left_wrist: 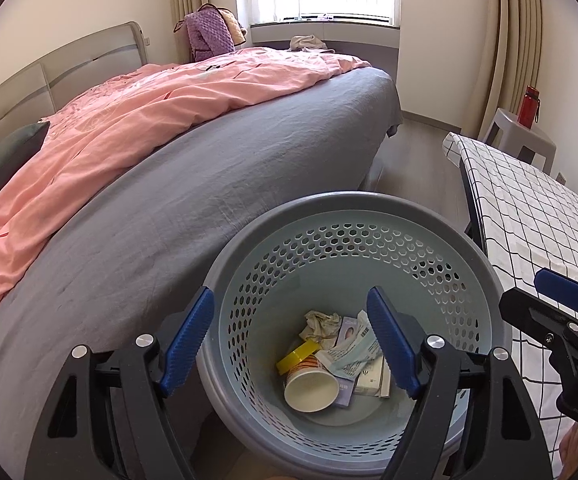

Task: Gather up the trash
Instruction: 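Move both open grippers from the wastebasket toward the snack wrapper and cap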

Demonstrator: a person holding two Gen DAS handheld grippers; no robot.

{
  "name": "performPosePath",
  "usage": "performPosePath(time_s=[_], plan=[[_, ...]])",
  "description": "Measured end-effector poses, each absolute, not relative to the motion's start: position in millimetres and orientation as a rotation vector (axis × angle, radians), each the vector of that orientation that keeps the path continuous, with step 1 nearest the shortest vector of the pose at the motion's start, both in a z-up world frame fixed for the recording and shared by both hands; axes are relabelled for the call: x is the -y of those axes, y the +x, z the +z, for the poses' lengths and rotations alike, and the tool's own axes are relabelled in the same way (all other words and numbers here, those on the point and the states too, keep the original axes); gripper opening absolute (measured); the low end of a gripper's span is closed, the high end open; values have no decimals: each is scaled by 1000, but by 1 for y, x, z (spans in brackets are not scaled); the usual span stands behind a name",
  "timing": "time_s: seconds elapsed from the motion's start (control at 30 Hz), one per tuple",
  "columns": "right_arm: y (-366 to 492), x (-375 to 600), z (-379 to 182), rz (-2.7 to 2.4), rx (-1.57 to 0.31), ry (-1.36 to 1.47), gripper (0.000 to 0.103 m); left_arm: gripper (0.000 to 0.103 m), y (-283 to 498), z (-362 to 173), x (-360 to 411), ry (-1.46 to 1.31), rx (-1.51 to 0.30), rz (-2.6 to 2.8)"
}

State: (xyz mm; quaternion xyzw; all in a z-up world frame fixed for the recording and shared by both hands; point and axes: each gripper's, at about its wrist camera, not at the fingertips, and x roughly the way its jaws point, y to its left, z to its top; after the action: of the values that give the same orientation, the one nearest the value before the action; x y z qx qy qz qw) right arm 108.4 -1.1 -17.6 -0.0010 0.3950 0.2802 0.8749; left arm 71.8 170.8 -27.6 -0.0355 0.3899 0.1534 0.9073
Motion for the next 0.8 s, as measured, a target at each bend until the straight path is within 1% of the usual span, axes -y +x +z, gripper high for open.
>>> performPosePath(time_s=[0.57, 0.8], plan=[[105, 9, -15, 549, -820, -13, 64, 75, 67, -24, -161, -66, -789, 303], [100, 16, -11, 524, -802, -16, 70, 75, 64, -22, -153, -64, -781, 286]])
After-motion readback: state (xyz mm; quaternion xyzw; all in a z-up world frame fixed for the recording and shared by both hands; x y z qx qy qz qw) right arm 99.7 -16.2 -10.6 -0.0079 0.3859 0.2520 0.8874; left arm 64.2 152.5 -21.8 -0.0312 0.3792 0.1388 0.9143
